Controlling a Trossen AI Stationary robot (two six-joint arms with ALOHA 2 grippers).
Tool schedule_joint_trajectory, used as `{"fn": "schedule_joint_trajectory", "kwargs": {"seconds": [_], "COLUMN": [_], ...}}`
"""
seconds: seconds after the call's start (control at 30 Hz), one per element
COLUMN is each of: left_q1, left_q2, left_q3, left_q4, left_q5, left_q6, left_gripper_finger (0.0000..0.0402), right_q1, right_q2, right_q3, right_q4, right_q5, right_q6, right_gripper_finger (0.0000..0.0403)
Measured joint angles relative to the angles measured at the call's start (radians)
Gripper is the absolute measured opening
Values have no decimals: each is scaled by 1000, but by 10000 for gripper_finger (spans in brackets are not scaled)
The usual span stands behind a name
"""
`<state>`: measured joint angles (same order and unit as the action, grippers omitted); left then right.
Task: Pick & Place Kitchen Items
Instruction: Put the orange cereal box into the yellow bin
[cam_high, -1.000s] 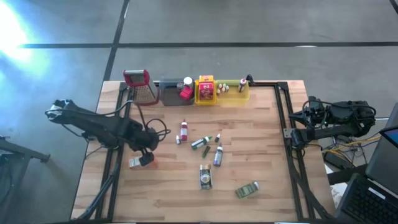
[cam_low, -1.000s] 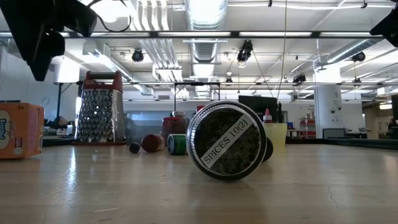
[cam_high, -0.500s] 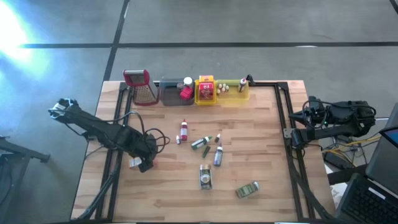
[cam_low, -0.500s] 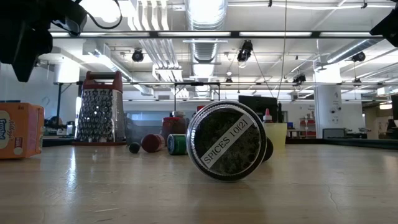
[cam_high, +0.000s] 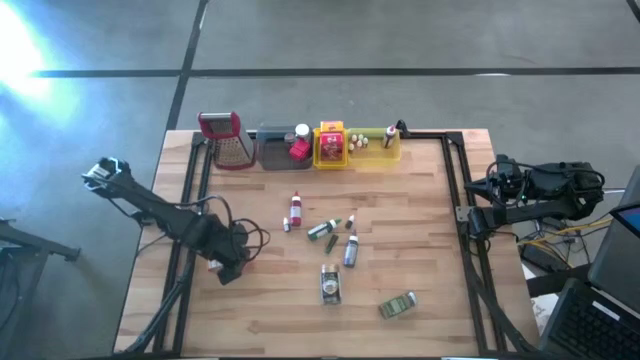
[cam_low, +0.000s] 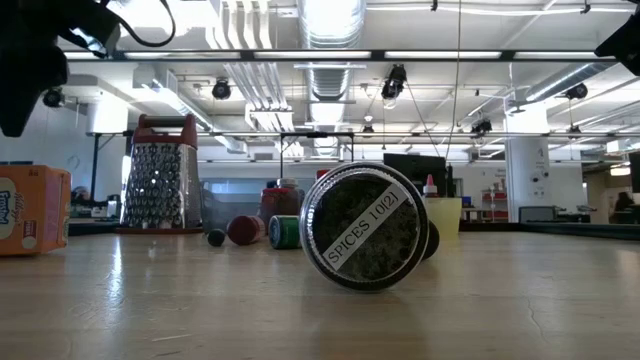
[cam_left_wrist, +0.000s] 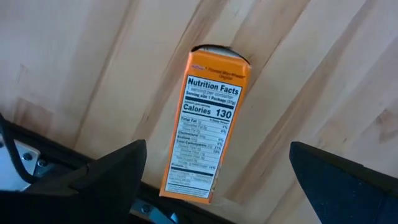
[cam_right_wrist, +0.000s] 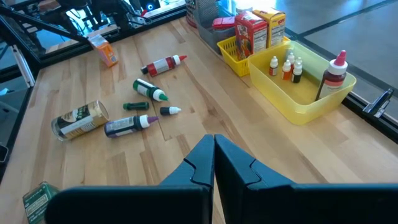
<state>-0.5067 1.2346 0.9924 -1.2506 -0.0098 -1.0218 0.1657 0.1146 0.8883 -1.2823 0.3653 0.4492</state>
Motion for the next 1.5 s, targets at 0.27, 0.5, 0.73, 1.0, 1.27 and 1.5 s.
{"fn": "schedule_joint_trajectory", "kwargs": {"seconds": [0.27,0.5,0.73,1.0,1.27,1.5], "left_q1": [-7,16,43,41,45,49], "left_q2": [2,6,26,44,45,40], "left_q3": [-15,-55,-65,-98,-155,-164], "left_q4": [2,56,72,114,189,188], "left_q5": [-24,-92,-124,-122,-132,-141], "left_q6": [-8,13,181,254,268,263], "left_gripper_finger": [400,400,400,400,400,400], "right_q1": [0,0,0,0,0,0], "right_q2": [0,0,0,0,0,0], "right_q3": [0,0,0,0,0,0], "right_q4": [0,0,0,0,0,0], "right_q5": [0,0,0,0,0,0], "right_q6": [0,0,0,0,0,0], "right_gripper_finger": [8,8,8,8,8,8]}}
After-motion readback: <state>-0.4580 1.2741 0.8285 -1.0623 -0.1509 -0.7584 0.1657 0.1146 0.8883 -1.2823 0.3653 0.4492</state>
